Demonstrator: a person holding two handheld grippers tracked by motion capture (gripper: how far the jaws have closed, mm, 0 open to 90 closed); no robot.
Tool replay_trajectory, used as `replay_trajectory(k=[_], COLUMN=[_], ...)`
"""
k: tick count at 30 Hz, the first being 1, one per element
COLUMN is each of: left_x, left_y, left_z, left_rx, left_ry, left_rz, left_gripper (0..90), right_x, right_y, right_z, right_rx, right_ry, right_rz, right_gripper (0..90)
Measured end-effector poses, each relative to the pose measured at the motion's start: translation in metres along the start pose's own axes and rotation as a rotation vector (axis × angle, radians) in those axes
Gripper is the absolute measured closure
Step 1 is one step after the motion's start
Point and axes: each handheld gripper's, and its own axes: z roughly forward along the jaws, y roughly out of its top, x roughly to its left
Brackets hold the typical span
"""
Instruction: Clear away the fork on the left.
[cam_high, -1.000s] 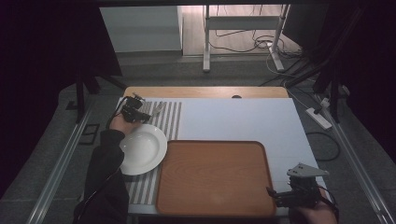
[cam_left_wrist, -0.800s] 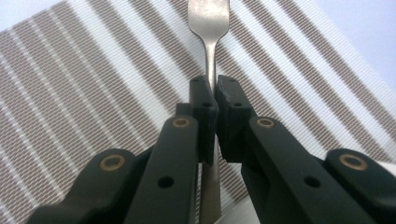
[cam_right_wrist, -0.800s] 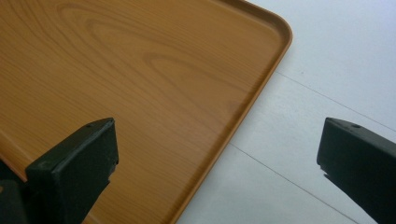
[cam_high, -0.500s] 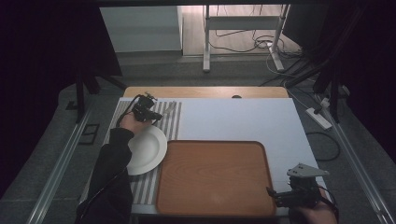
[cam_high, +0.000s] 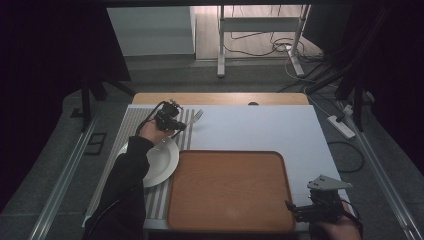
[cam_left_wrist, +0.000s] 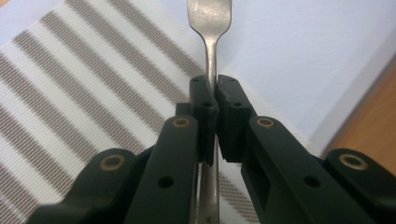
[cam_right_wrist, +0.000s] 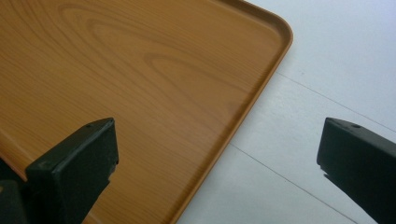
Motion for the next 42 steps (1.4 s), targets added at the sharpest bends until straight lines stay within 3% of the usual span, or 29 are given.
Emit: replay_trajectory(k=[10, 24, 29, 37, 42], left_x=[-0.027, -0.063, -0.076, -0.090, -0.106], left_y=[0.011, 0.014, 0.011, 0.002, -0.008], left_z=[-0.001, 0.004, 0.004, 0.005, 0.005], left_rx=[0.009, 0.047, 0.050, 0.055, 0.064], left_ry=[-0.030, -0.068, -0.069, -0.078, -0.092], left_rz=[0.038, 0.057, 0.062, 0.034, 0.025], left_gripper=[86.2, 86.2, 86.2, 86.2, 86.1], right_x=[0.000, -0.001, -0.002, -0.002, -0.001], right_y=[0.000, -0.001, -0.001, -0.001, -0.001], right_z=[0.000, -0.002, -0.004, -0.004, -0.004], right_rx=[-0.002, -0.018, -0.036, -0.043, -0.045], right_ry=[0.000, 0.002, 0.007, 0.007, 0.009], right_rz=[-0.002, 0.010, 0.017, 0.013, 0.009], right_gripper=[0.0, 0.0, 0.0, 0.0, 0.0])
